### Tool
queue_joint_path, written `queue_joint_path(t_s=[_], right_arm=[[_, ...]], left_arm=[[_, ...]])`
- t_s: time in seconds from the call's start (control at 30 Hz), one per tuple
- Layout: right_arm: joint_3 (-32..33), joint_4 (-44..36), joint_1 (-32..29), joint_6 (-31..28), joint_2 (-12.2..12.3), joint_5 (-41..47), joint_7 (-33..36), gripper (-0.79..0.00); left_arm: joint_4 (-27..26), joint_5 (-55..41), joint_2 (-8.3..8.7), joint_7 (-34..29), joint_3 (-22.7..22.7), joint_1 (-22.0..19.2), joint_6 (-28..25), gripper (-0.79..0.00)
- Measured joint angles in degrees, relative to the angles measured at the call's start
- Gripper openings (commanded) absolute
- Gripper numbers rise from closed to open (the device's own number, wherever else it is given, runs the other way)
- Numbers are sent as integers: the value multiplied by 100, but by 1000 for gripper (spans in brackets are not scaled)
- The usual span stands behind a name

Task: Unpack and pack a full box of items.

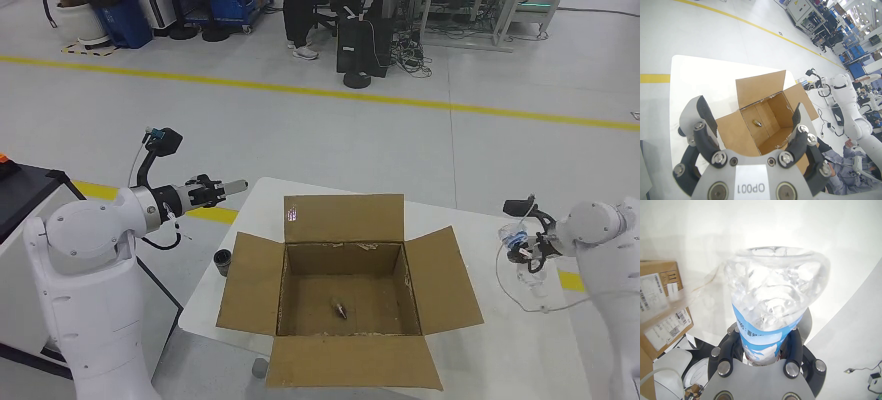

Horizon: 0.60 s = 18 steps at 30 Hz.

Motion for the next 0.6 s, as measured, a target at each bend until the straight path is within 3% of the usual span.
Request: queue_joint_path(t_s=[0.17,0.27,0.6], right_arm=[[394,-1551,-878,196,339,679,175,-785],[561,-2077,-1179,240,533,883,220,-785],[697,-2186,-1239,272,601,820,245,-785]], left_arm=[[0,0,0,0,0,0,0,0],[0,0,0,0,0,0,0,0],[0,0,0,0,0,0,0,0]])
